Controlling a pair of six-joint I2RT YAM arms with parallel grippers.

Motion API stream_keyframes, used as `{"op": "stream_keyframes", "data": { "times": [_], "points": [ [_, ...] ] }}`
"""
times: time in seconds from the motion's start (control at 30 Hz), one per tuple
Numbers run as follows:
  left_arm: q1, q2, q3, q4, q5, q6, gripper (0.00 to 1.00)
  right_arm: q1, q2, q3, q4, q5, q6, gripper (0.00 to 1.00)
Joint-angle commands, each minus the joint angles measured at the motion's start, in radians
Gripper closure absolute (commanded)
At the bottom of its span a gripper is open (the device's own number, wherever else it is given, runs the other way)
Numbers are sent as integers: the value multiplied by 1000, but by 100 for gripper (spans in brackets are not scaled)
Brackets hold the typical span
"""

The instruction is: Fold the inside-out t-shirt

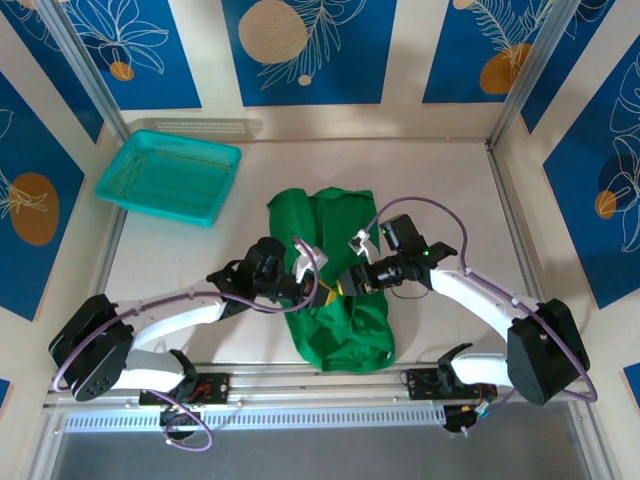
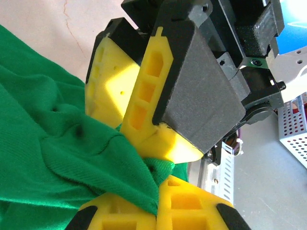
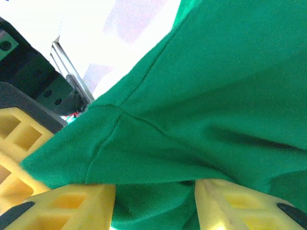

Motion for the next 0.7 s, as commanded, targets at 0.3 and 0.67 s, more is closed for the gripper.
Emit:
{"op": "stream_keyframes", "data": {
  "times": [0.3,0.67],
  "points": [
    [47,-17,-29,37,-4,-21,100,-7,-4,-45,145,-297,14,85],
    [180,60,-85,7,-105,-206,87,11,-47,-23,128,-388,84,95]
  ]
}}
